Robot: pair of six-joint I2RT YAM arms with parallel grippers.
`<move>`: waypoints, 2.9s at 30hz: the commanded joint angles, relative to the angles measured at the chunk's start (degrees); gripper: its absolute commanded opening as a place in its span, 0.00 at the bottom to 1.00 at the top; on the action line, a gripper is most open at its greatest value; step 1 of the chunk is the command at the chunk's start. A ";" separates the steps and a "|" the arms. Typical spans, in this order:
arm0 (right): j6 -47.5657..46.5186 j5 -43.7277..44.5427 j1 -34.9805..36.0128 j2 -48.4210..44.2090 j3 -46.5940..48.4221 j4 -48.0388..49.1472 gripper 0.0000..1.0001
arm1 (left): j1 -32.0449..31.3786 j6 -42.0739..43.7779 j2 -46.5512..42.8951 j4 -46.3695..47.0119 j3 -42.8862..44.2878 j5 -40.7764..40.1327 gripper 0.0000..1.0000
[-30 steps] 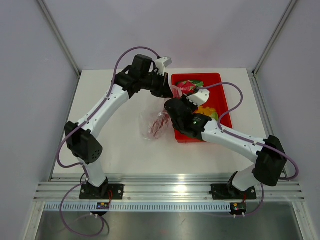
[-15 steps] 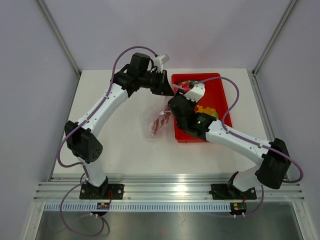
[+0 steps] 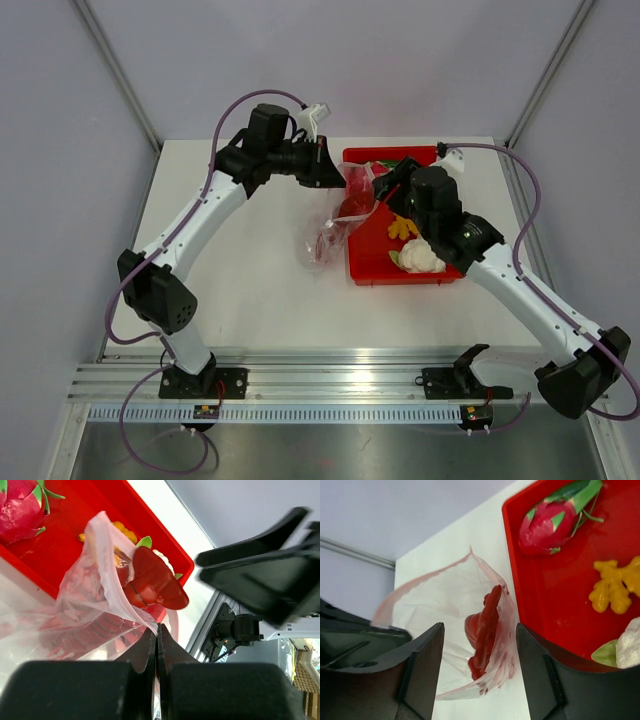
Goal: Place the food in the zip-top bag and seal the zipper
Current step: Place the fake lobster in the zipper food storage bag, then adjust the zipper food storage bag at the center of the board.
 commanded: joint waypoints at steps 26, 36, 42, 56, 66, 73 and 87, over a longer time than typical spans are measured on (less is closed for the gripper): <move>13.43 -13.46 -11.84 -11.16 -20.88 11.19 0.65 | 1.46 0.02 -4.65 4.91 -2.74 4.04 0.00; 11.68 -23.04 -13.16 -2.29 -17.11 14.44 0.58 | 1.55 -0.86 -4.39 6.22 -3.36 5.18 0.00; 11.58 -23.75 -13.16 -1.58 -16.76 15.76 0.57 | 1.55 -0.78 -4.30 6.14 -3.44 5.27 0.00; 11.15 -27.17 -13.16 0.52 -16.76 17.52 0.56 | 1.55 -0.86 -4.04 6.58 -3.44 5.88 0.00; 9.92 -34.99 -12.46 7.90 -12.82 21.22 0.00 | 2.43 -0.60 -4.21 5.79 -3.10 5.18 0.00; 0.08 -33.59 -6.14 16.95 10.45 6.38 0.00 | 10.59 -0.78 -5.01 0.45 3.71 3.34 0.00; -1.16 -31.46 -1.56 33.21 15.58 5.30 0.00 | 14.38 4.06 -4.84 -9.77 1.65 -12.74 0.00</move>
